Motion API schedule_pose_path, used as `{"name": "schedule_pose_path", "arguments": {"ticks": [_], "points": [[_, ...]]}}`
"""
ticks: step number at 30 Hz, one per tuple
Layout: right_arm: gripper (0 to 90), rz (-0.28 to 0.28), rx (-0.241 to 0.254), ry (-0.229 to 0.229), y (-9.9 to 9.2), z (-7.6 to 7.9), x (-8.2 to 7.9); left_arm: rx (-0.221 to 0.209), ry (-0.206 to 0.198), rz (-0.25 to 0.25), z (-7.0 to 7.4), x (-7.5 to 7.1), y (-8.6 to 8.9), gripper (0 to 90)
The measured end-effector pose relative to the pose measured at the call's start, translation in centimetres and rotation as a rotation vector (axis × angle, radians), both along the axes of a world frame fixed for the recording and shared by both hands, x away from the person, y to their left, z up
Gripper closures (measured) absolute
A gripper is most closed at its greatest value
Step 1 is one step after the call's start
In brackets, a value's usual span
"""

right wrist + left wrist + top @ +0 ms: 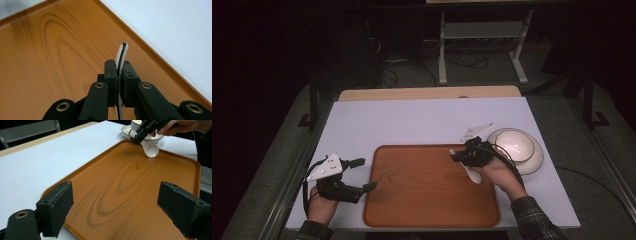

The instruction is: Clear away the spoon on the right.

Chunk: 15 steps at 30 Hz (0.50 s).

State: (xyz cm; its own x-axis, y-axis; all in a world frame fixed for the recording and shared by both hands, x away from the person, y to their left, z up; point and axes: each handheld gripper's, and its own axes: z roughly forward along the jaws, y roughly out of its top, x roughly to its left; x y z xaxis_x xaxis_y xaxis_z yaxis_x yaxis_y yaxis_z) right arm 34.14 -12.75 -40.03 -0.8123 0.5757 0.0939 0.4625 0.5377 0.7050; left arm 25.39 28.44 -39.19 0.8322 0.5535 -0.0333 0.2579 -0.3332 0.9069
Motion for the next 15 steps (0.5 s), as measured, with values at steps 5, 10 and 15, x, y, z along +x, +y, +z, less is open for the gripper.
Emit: {"name": "schedule_pose_path", "arguments": {"ticks": [5,10,15], "points": [[84.0,0.017,-0.034,0.017,0.6,-0.7,0.2,0.001,0.0,0.0,0.0,0.0,0.0,12.7],[83.7,0.025,-0.066,0.041,1.2,-1.4,0.4,-0.001,0.0,0.001,0.0,0.0,0.0,12.7],[83.5,0.034,-0.092,0.048,1.5,-1.8,0.4,-0.002,0.001,0.001,0.0,0.0,0.0,12.7]]}}
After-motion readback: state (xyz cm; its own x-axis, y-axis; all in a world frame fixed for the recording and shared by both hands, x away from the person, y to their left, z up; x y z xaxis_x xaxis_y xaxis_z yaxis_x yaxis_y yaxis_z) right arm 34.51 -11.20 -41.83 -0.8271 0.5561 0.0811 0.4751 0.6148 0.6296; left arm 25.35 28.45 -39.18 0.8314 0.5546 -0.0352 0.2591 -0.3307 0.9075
